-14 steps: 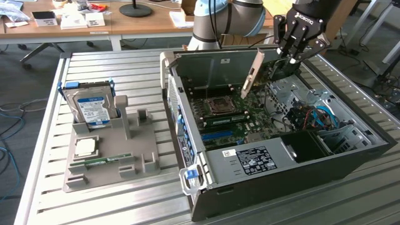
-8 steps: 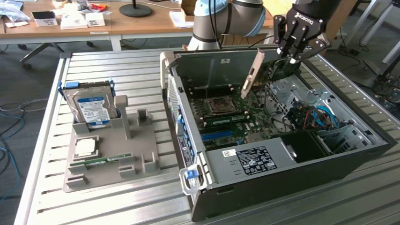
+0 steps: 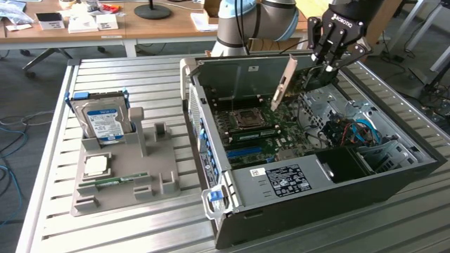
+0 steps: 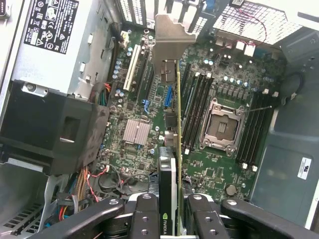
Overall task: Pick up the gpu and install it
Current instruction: 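Insert the gpu into the slot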
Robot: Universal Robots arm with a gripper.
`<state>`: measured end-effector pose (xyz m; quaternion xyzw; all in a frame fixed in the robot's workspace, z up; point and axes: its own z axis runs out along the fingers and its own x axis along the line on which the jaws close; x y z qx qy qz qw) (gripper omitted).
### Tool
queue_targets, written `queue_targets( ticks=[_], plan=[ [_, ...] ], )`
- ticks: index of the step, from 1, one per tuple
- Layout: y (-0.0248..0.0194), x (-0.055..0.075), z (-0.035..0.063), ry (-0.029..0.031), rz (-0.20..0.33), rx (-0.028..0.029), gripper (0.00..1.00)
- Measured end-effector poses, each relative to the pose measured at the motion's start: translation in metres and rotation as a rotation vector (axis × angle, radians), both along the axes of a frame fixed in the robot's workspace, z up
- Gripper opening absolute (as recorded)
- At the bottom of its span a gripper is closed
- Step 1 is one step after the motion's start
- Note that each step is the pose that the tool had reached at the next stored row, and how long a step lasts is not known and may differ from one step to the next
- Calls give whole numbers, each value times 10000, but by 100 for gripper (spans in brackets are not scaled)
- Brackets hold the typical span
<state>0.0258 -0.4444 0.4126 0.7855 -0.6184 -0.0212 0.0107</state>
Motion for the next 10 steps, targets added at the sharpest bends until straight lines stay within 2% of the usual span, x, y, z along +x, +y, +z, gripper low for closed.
queue_targets(
  ticks=[10],
  plan=[
    [0,-2,-6,0,-702,-1,27]
  ],
)
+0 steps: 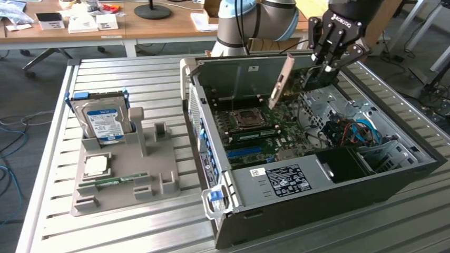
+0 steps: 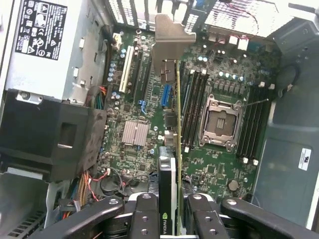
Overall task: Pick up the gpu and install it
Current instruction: 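Insert the gpu into the slot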
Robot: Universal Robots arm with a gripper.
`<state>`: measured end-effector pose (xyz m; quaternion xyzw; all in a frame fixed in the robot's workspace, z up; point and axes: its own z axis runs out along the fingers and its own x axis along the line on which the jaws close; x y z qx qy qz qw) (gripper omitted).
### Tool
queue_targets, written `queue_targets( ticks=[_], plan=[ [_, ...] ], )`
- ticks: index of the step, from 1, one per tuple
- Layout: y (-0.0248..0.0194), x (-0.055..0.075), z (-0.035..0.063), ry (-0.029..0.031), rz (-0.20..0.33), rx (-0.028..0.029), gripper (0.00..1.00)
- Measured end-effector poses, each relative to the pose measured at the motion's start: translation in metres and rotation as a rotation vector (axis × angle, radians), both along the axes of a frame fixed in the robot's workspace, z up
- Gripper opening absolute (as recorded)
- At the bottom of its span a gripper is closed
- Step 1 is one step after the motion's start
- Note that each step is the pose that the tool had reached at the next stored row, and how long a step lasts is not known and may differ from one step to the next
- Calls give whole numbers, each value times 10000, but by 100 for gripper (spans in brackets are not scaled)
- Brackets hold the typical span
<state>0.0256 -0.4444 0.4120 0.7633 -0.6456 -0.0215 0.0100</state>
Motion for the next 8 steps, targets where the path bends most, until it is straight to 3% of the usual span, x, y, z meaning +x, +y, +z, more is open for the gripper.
queue_targets(
  ticks=[8],
  plan=[
    [0,-8,-12,0,-800,0,27]
  ],
)
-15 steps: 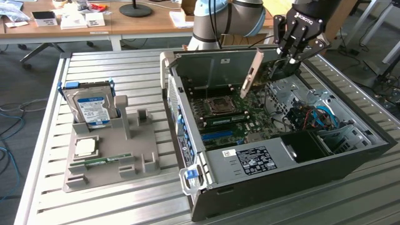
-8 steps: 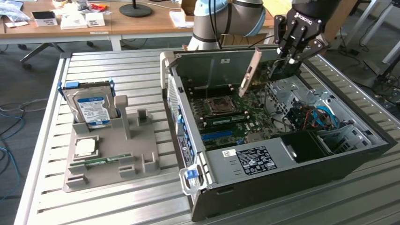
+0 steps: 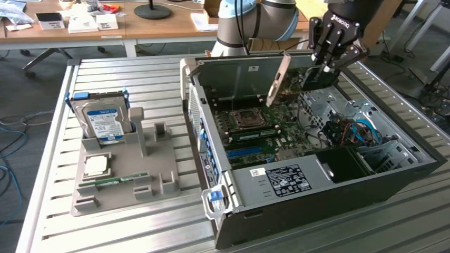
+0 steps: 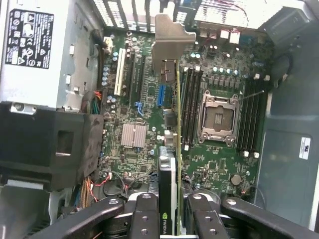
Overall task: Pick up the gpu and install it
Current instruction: 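Insert the gpu into the slot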
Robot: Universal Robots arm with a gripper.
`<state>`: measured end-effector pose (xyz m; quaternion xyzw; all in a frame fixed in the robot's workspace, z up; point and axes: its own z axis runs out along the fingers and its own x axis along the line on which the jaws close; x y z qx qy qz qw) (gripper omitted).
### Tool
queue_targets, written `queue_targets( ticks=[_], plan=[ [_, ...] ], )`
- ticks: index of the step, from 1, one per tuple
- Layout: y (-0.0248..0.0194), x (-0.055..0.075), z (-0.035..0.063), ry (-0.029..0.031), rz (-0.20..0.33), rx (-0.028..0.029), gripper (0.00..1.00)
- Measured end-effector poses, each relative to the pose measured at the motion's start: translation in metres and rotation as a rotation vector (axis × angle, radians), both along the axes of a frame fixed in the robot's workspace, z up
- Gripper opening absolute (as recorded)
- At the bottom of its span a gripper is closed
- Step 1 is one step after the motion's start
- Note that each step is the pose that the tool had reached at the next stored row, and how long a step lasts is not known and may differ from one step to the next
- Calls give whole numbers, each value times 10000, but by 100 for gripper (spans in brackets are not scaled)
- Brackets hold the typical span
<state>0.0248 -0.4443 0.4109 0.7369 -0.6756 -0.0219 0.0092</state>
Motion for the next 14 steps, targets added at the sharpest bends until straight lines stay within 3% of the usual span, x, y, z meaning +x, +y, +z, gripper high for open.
queue_targets(
  ticks=[3,11,14],
  plan=[
    [0,-6,-5,0,-253,0,27],
    [0,-8,-6,-2,-265,1,27],
    [0,-15,-10,-38,-269,6,27]
  ],
)
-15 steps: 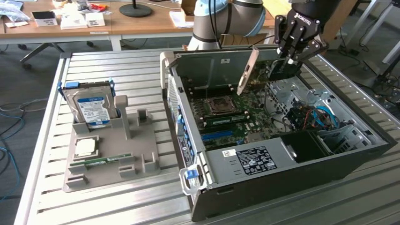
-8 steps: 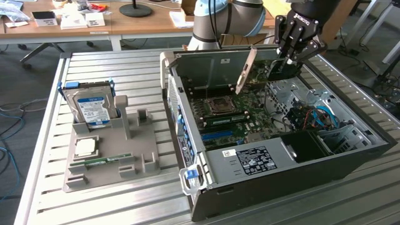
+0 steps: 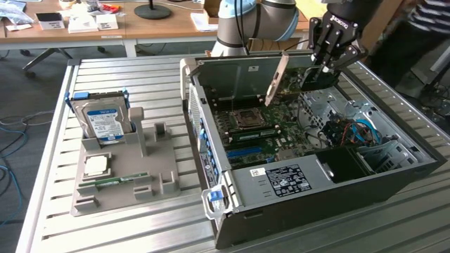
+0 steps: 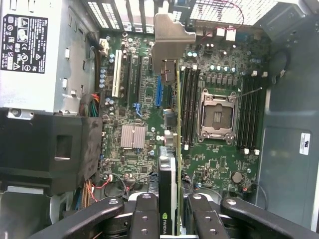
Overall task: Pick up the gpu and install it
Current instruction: 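Insert the gpu into the slot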
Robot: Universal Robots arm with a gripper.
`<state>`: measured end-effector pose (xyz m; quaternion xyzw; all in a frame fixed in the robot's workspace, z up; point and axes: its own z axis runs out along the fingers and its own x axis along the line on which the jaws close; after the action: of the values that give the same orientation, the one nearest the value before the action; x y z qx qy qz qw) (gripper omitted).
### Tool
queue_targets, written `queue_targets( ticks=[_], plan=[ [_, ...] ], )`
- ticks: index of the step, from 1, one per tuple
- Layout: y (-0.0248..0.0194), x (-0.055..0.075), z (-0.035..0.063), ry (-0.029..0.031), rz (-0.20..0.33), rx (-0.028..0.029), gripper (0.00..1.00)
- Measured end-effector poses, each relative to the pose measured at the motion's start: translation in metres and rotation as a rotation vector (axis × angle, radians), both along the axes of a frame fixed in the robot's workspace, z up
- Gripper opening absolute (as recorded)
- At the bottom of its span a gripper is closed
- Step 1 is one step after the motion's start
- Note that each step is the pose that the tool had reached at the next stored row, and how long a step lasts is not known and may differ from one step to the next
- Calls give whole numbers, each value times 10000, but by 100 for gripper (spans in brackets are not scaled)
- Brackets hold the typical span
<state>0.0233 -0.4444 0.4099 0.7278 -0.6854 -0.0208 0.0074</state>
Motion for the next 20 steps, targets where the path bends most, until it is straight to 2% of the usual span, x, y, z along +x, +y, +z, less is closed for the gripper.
queue_targets(
  ticks=[5,8,13,20],
  plan=[
    [0,-40,-12,-180,3,18,27],
    [0,-56,-14,-239,4,25,27],
    [0,-136,-21,-264,-57,26,27],
    [0,-157,-37,-269,-325,21,27]
  ],
)
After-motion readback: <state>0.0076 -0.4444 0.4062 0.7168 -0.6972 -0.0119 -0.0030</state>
